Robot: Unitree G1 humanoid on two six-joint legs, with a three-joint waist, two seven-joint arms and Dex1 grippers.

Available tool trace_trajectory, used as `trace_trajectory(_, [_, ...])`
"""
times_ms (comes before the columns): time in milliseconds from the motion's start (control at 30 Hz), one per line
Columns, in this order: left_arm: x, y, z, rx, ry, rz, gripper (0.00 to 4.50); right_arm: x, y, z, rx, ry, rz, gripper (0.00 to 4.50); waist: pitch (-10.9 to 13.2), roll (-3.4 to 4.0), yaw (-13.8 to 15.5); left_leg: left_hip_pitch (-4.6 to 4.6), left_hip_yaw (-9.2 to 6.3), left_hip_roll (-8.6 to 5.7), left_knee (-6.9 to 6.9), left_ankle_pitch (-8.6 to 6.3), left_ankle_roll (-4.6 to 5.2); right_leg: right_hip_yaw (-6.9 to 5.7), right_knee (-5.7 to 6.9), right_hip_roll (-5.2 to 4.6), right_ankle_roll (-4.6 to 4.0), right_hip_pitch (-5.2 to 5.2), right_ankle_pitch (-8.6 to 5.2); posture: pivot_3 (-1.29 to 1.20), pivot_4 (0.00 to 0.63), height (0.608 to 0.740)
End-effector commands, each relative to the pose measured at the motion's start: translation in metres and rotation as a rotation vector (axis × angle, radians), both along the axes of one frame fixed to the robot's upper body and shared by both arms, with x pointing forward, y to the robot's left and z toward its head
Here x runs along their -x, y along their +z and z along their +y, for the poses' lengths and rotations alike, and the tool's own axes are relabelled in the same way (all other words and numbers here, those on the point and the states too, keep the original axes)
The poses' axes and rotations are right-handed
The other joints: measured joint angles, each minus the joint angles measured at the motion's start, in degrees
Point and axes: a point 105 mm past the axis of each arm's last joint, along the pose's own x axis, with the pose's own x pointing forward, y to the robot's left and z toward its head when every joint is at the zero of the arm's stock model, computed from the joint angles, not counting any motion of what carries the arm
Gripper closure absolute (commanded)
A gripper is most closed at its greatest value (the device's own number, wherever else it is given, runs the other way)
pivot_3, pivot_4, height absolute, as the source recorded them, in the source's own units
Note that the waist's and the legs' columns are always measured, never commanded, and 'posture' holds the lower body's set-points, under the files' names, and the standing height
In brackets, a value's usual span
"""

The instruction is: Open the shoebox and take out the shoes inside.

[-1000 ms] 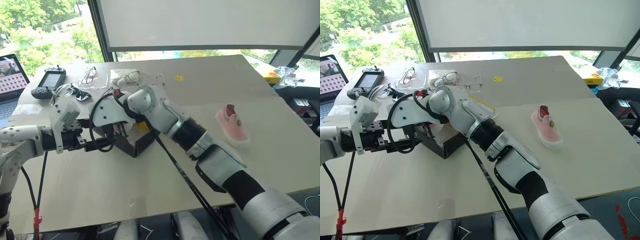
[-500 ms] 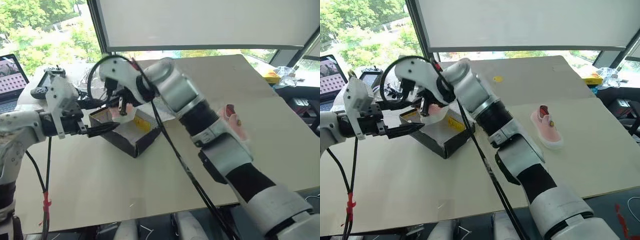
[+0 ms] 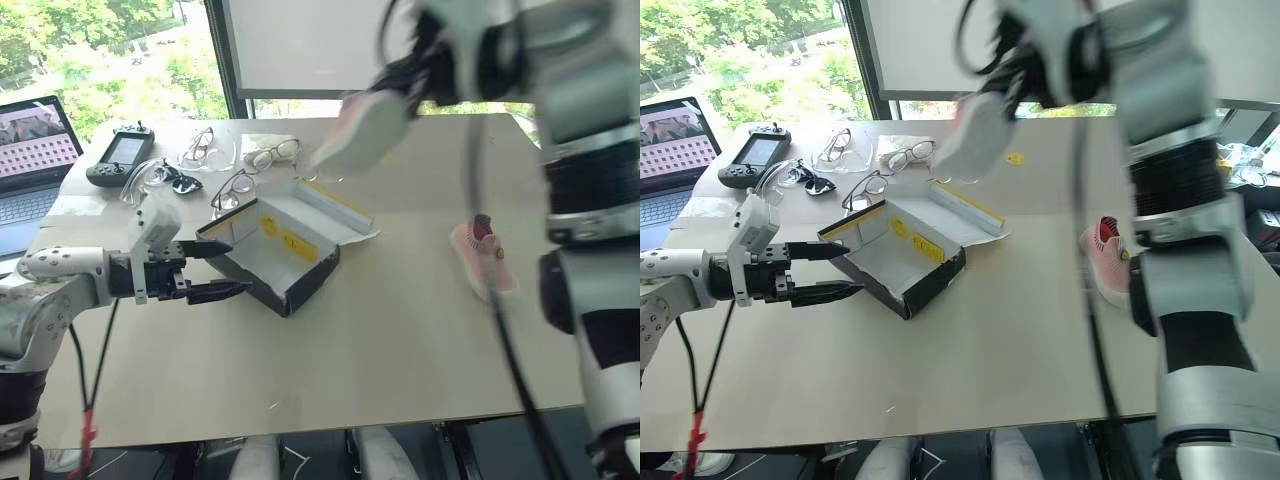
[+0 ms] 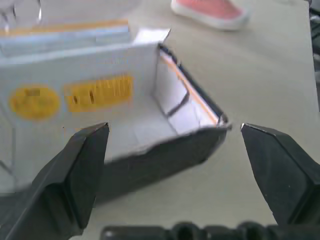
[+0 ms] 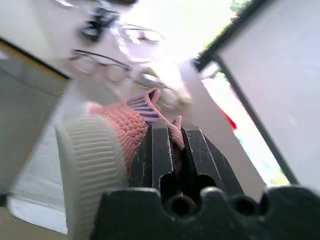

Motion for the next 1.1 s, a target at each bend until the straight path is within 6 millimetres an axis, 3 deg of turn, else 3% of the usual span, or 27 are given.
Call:
trace_trajectory(33, [0.004, 0.017, -0.006, -0.001, -0.046, -0.058, 0.0, 0.0, 0.002, -0.019, -0.049, -0.044, -0.049, 4.45, 0.0, 0.0, -1.02, 0.05, 0.07, 0.04, -0.04, 0.0, 0.01, 0.08, 0.03, 0.05, -0.02, 0.03, 0.02, 0.0, 0.15, 0.74])
trace_trajectory(133, [0.002, 0.017, -0.009, -0.001, -0.058, -0.057, 0.0, -0.008, -0.016, -0.035, -0.088, -0.099, -0.022, 4.45, 0.01, 0.02, -1.45, 0.17, 0.15, 0.04, -0.07, 0.0, 0.01, 0.2, 0.17, 0.08, -0.02, 0.03, 0.01, 0.0, 0.15, 0.74])
trace_trajectory(433, [0.001, 0.021, -0.008, -0.005, -0.073, -0.053, 0.0, -0.028, -0.075, -0.055, -0.07, -0.195, -0.038, 4.45, 0.03, 0.04, -1.05, 0.06, 0.26, 0.03, -0.06, 0.0, 0.01, 0.3, 0.19, 0.07, 0.0, -0.06, 0.01, 0.0, 0.15, 0.74])
trace_trajectory(667, [0.004, 0.024, -0.003, -0.01, -0.063, -0.048, 0.0, -0.012, -0.119, -0.044, -0.093, -0.134, 0.117, 4.45, 0.03, 0.05, -1.0, 0.03, 0.24, 0.02, -0.03, 0.0, 0.01, 0.28, 0.1, 0.05, 0.01, -0.03, 0.01, 0.0, 0.15, 0.74])
trace_trajectory(833, [0.003, 0.024, -0.002, -0.011, -0.059, -0.044, 0.0, 0.006, -0.157, -0.049, -0.092, -0.13, 0.267, 4.45, 0.03, 0.05, -0.91, 0.09, 0.25, 0.04, -0.03, 0.0, 0.02, 0.3, 0.14, 0.09, 0.03, -0.01, 0.01, 0.0, 0.15, 0.74])
trace_trajectory(900, [0.003, 0.023, -0.002, -0.012, -0.058, -0.041, 0.0, 0.012, -0.162, -0.054, -0.09, -0.145, 0.292, 3.71, 0.03, 0.05, -0.81, 0.08, 0.24, 0.03, -0.01, 0.0, 0.02, 0.29, 0.11, 0.08, 0.04, 0.03, 0.01, 0.0, 0.15, 0.74])
trace_trajectory(1033, [0.003, 0.022, -0.002, -0.014, -0.062, -0.037, 0.0, 0.027, -0.17, -0.059, -0.085, -0.145, 0.363, 2.68, 0.03, 0.05, -0.6, 0.09, 0.26, -0.01, 0.08, 0.0, 0.02, 0.3, 0.12, 0.05, 0.08, 0.05, 0.02, 0.0, 0.15, 0.74])
trace_trajectory(1100, [0.003, 0.022, -0.002, -0.015, -0.065, -0.037, 0.0, 0.036, -0.174, -0.06, -0.077, -0.137, 0.401, 1.9, 0.03, 0.05, -0.68, 0.12, 0.26, 0.01, 0.06, 0.0, 0.02, 0.29, 0.1, 0.07, 0.09, 0.07, 0.01, 0.0, 0.15, 0.74])
